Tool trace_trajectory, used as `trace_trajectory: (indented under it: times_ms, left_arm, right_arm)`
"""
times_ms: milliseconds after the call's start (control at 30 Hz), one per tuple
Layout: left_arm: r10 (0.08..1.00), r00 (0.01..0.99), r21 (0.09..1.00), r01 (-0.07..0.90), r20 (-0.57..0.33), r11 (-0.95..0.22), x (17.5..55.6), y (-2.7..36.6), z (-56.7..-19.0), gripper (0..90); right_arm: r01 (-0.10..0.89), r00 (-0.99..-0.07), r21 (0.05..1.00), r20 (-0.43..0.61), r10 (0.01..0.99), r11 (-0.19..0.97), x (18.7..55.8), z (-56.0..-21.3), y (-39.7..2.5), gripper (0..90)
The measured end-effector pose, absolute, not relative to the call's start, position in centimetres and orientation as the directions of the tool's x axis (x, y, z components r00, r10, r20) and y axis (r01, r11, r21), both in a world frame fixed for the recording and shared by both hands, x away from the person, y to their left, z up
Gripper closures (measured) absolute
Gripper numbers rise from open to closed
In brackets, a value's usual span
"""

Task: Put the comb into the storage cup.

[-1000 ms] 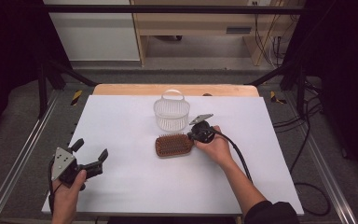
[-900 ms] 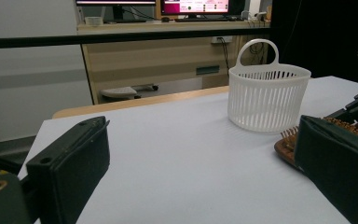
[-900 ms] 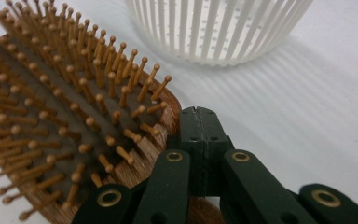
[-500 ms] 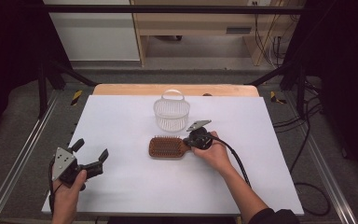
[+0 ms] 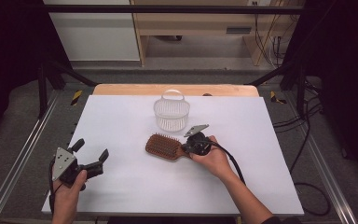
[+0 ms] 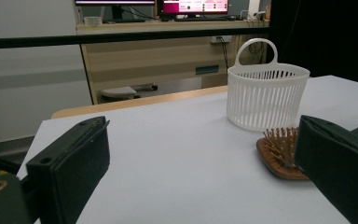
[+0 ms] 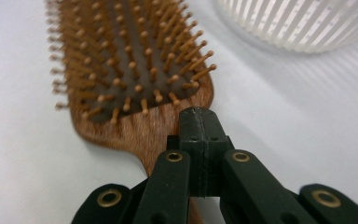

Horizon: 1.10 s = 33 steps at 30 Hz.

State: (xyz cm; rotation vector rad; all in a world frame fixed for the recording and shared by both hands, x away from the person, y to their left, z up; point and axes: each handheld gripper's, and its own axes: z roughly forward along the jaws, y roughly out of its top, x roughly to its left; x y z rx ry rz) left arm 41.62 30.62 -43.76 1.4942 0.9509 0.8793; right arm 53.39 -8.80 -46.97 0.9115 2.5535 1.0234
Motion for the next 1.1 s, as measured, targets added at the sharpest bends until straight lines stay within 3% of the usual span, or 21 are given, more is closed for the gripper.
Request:
trace_trajectory:
  times_ms: [800,933,1100]
  left_arm:
    - [0.914,0.405,0.991,0.101,0.035,-0.082,41.6,30.5,-43.8,3.7]
    - [0.914,0.405,0.991,0.104,0.036,-0.084,41.6,30.4,-43.9,3.7]
    - [0.914,0.405,0.991,0.105,0.036,-0.085,41.6,30.5,-43.9,3.7]
  right_arm:
    - [0.485,-0.769,0.68,0.033,0.638,0.55,51.2,-45.9,-10.0,89.2]
    - [0.485,-0.766,0.69,0.039,0.642,0.537,50.7,-45.1,-10.4,84.4]
    - [0.507,-0.752,0.686,0.058,0.656,0.521,50.2,-44.4,-10.6,69.3]
